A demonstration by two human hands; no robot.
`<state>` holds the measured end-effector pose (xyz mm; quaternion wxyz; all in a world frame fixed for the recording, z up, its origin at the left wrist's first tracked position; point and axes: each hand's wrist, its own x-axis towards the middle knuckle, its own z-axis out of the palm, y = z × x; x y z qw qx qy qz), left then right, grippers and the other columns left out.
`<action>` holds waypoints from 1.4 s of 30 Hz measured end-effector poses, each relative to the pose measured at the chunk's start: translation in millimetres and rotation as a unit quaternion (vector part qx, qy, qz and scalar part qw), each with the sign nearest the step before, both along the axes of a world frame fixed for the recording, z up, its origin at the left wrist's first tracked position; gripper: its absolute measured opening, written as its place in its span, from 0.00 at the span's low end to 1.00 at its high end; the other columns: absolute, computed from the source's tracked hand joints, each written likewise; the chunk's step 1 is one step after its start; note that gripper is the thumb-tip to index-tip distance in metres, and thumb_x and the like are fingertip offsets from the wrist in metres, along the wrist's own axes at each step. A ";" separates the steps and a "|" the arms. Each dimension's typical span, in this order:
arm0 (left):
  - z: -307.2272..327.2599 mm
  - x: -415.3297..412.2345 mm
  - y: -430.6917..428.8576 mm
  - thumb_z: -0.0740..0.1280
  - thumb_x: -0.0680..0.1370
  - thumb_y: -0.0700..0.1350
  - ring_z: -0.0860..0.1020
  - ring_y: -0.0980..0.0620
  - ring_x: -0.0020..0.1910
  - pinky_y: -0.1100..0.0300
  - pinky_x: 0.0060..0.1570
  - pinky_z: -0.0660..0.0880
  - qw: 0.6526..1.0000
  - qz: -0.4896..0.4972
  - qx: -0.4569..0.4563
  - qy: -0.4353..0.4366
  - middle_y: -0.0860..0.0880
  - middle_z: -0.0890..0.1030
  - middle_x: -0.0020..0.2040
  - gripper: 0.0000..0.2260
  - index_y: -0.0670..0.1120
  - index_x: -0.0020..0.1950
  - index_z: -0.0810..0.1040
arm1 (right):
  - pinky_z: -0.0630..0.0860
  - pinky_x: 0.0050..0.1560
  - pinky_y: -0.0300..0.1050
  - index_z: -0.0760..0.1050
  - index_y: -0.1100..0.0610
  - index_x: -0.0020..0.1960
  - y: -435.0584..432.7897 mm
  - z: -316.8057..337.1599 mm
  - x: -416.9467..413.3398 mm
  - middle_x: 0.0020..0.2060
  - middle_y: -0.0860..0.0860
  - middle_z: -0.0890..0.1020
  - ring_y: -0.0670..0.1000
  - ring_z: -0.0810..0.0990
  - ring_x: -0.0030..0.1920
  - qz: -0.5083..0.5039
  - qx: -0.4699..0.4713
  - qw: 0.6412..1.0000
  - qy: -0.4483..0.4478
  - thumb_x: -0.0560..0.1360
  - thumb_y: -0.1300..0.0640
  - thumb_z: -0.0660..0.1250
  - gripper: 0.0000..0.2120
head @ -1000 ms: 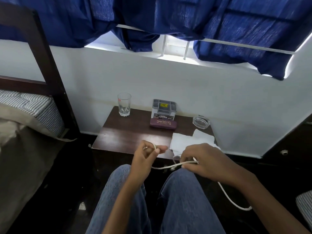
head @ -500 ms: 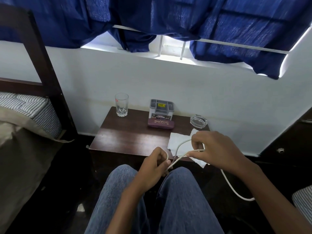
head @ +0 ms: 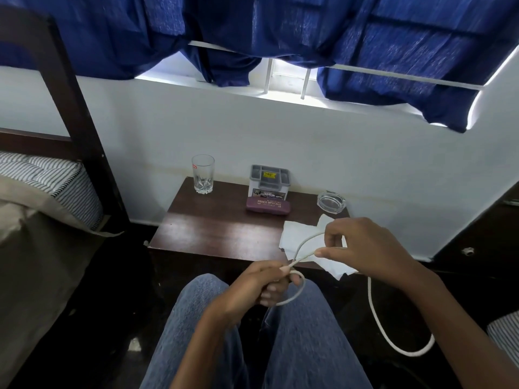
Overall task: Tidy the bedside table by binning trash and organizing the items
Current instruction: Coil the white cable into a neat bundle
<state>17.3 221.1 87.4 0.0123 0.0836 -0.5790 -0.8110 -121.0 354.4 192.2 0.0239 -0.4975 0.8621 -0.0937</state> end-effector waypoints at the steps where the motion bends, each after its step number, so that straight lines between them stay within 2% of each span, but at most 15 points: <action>1: 2.6 4.0 0.4 0.59 0.76 0.47 0.57 0.59 0.25 0.68 0.25 0.57 0.999 0.010 0.032 0.018 0.55 0.61 0.27 0.12 0.47 0.39 0.79 | 0.64 0.34 0.38 0.74 0.51 0.36 0.5 0.1 -0.5 0.34 0.43 0.77 0.40 0.72 0.34 0.005 -0.001 1.000 -0.015 0.70 0.45 0.70 0.12; 3: 3.0 6.1 -1.5 0.59 0.75 0.47 0.57 0.60 0.24 0.69 0.23 0.56 0.993 0.035 0.105 0.041 0.55 0.60 0.27 0.10 0.46 0.37 0.77 | 0.64 0.34 0.38 0.74 0.51 0.36 1.8 0.8 -1.9 0.34 0.42 0.77 0.37 0.73 0.35 0.019 0.006 0.998 -0.055 0.71 0.50 0.71 0.08; 6: 6.2 6.2 -6.3 0.60 0.74 0.46 0.58 0.61 0.22 0.69 0.21 0.54 0.969 0.070 0.225 0.067 0.55 0.61 0.26 0.07 0.45 0.38 0.72 | 0.70 0.36 0.35 0.76 0.52 0.40 3.5 -0.8 -7.2 0.36 0.43 0.77 0.41 0.77 0.32 0.029 0.034 0.994 -0.101 0.71 0.57 0.71 0.03; 9: 7.9 9.6 -10.3 0.62 0.73 0.44 0.59 0.61 0.21 0.68 0.21 0.53 0.941 0.091 0.311 0.099 0.54 0.62 0.25 0.07 0.45 0.36 0.73 | 0.78 0.46 0.45 0.79 0.55 0.49 4.2 -2.9 -9.3 0.41 0.41 0.80 0.42 0.81 0.37 0.041 0.020 0.987 -0.152 0.70 0.61 0.71 0.08; 13: 8.4 11.1 -14.8 0.69 0.71 0.45 0.54 0.60 0.23 0.68 0.21 0.54 0.921 0.095 0.357 0.122 0.55 0.63 0.25 0.07 0.45 0.36 0.75 | 0.78 0.48 0.40 0.80 0.56 0.48 2.5 -1.5 -7.9 0.40 0.41 0.80 0.41 0.80 0.43 0.060 0.036 0.984 -0.164 0.70 0.61 0.72 0.07; 15: 7.2 10.3 -15.6 0.75 0.67 0.44 0.54 0.59 0.23 0.68 0.20 0.56 0.915 0.094 0.369 0.134 0.55 0.63 0.25 0.10 0.45 0.37 0.74 | 0.77 0.46 0.37 0.79 0.52 0.44 2.1 1.4 -5.5 0.40 0.46 0.83 0.42 0.81 0.40 0.054 0.062 0.980 -0.180 0.71 0.61 0.71 0.05; 17: 6.7 10.4 -18.2 0.78 0.64 0.41 0.55 0.59 0.23 0.68 0.19 0.58 0.898 0.105 0.399 0.154 0.55 0.64 0.25 0.13 0.45 0.38 0.74 | 0.79 0.46 0.39 0.76 0.50 0.49 2.4 3.2 -1.7 0.38 0.49 0.84 0.45 0.83 0.37 0.047 0.071 0.968 -0.237 0.72 0.64 0.69 0.11; 21: 7.4 11.4 -23.5 0.73 0.69 0.39 0.66 0.60 0.22 0.68 0.19 0.65 0.846 0.168 0.477 0.167 0.54 0.72 0.29 0.08 0.45 0.40 0.74 | 0.79 0.47 0.43 0.73 0.51 0.53 -0.3 0.7 1.6 0.37 0.52 0.85 0.51 0.84 0.33 0.031 0.039 0.956 -0.289 0.72 0.69 0.66 0.16; 23: 10.6 12.6 -24.5 0.62 0.77 0.41 0.74 0.59 0.27 0.67 0.23 0.72 0.825 0.220 0.497 0.156 0.53 0.80 0.38 0.04 0.45 0.43 0.74 | 0.79 0.41 0.45 0.73 0.57 0.52 -4.7 -4.5 1.2 0.33 0.54 0.84 0.53 0.83 0.30 0.009 -0.008 0.944 -0.329 0.72 0.70 0.65 0.12; 25: 15.2 15.3 -25.0 0.56 0.78 0.42 0.83 0.53 0.39 0.63 0.32 0.79 0.808 0.250 0.508 0.161 0.46 0.84 0.51 0.11 0.43 0.40 0.75 | 0.78 0.34 0.44 0.72 0.62 0.49 -7.6 -12.4 1.8 0.29 0.56 0.81 0.53 0.79 0.27 -0.034 -0.050 0.917 -0.394 0.72 0.70 0.66 0.08; 27: 21.1 18.7 -23.9 0.53 0.80 0.42 0.82 0.45 0.53 0.56 0.46 0.81 0.803 0.257 0.506 0.183 0.40 0.80 0.59 0.16 0.42 0.38 0.75 | 0.79 0.31 0.44 0.72 0.63 0.44 -9.5 -23.1 3.2 0.25 0.55 0.78 0.51 0.74 0.24 -0.084 -0.076 0.884 -0.453 0.72 0.67 0.68 0.04; 29: 25.0 20.8 -23.0 0.52 0.81 0.43 0.78 0.41 0.59 0.51 0.56 0.77 0.818 0.271 0.474 0.180 0.40 0.79 0.61 0.14 0.43 0.40 0.72 | 0.77 0.26 0.43 0.73 0.63 0.41 -11.1 -34.0 4.0 0.24 0.54 0.75 0.47 0.70 0.22 -0.116 -0.098 0.867 -0.475 0.72 0.64 0.70 0.06; 33: 21.0 17.7 -24.9 0.52 0.82 0.44 0.77 0.40 0.61 0.49 0.60 0.73 0.825 0.318 0.432 0.182 0.41 0.78 0.63 0.14 0.44 0.40 0.71 | 0.68 0.20 0.37 0.75 0.64 0.40 -13.4 -38.2 9.6 0.27 0.54 0.76 0.45 0.70 0.21 -0.075 -0.080 0.904 -0.413 0.71 0.63 0.71 0.06; 37: 17.3 13.7 -24.2 0.52 0.82 0.44 0.76 0.42 0.63 0.51 0.59 0.74 0.832 0.338 0.402 0.178 0.43 0.77 0.64 0.14 0.45 0.40 0.71 | 0.69 0.29 0.30 0.79 0.59 0.47 -17.5 -36.0 23.6 0.30 0.45 0.77 0.40 0.74 0.25 0.058 0.055 0.968 -0.237 0.72 0.64 0.67 0.04; 42: 14.5 7.4 -15.5 0.51 0.83 0.44 0.74 0.45 0.65 0.54 0.60 0.73 0.852 0.356 0.344 0.171 0.46 0.75 0.66 0.14 0.46 0.41 0.71 | 0.74 0.45 0.43 0.79 0.57 0.51 -17.5 -36.9 41.1 0.41 0.51 0.82 0.47 0.78 0.40 0.126 0.100 0.977 -0.137 0.73 0.64 0.63 0.09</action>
